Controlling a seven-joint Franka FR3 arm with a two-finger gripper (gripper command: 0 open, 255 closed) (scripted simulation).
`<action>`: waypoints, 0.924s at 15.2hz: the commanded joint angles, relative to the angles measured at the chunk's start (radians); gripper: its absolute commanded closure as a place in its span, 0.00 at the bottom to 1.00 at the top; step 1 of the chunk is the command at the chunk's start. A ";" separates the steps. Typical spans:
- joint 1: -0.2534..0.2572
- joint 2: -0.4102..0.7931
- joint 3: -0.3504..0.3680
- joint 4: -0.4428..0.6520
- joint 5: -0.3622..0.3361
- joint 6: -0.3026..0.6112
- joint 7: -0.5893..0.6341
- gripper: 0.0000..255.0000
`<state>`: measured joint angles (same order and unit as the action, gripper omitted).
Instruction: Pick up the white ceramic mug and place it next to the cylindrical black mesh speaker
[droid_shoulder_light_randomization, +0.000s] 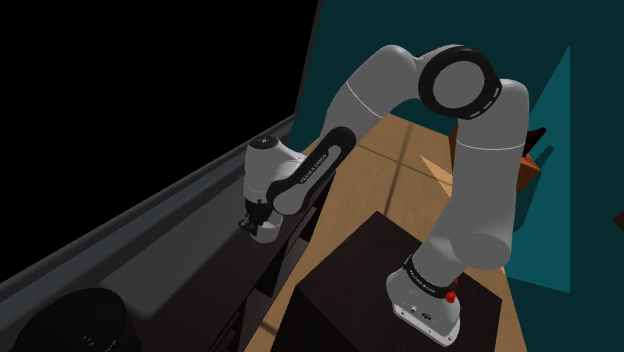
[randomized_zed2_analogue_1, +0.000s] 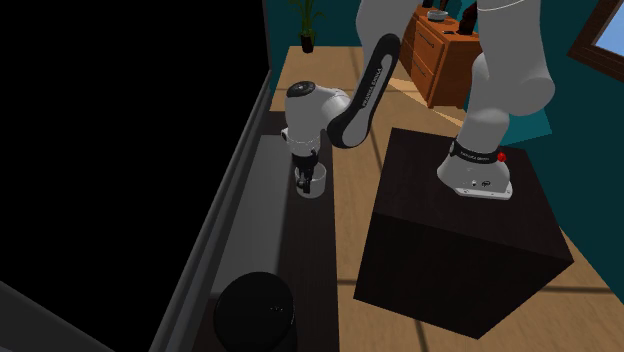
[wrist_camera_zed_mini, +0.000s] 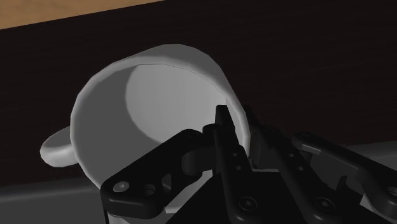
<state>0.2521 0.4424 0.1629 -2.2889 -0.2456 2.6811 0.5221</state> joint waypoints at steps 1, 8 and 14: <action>-0.005 -0.020 0.007 -0.005 0.008 -0.015 -0.006 1.00; -0.026 -0.111 0.036 -0.018 0.049 -0.091 -0.038 1.00; -0.038 -0.185 0.055 -0.021 0.085 -0.160 -0.066 1.00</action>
<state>0.2163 0.2680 0.2152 -2.3112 -0.1660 2.5330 0.4620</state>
